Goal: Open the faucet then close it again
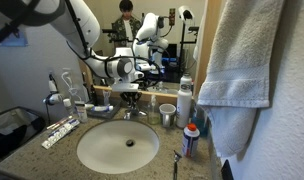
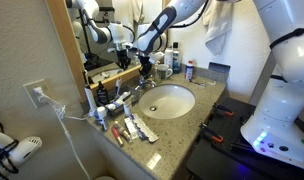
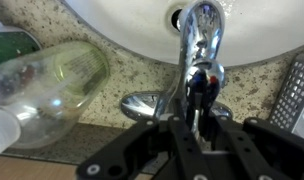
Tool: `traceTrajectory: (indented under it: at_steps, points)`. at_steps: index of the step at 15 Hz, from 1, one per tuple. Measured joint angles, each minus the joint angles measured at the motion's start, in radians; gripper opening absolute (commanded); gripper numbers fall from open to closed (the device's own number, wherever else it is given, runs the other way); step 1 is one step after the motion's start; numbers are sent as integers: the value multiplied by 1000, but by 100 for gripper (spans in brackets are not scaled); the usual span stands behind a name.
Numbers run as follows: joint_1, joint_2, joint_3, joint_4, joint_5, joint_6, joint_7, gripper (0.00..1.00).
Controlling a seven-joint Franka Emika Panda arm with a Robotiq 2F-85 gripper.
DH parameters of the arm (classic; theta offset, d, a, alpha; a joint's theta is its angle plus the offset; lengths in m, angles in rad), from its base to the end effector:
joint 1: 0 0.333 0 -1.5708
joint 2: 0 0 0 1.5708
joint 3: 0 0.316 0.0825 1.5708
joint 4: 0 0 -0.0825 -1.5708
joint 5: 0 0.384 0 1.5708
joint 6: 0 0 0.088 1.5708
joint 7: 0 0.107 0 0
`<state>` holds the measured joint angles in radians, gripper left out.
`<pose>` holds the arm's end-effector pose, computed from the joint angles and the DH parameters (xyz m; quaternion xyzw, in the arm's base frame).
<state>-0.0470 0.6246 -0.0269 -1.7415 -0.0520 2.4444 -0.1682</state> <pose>0.6738 -0.0482 0.2250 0.9965 0.0691 0.0358 0.0298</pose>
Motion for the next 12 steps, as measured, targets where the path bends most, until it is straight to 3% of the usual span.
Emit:
traceTrajectory:
  at_steps: [6,12]
  points:
    - [24,51,-12,126,-35,-188,61,3]
    - [55,66,-22,170,-102,-239,95,3]
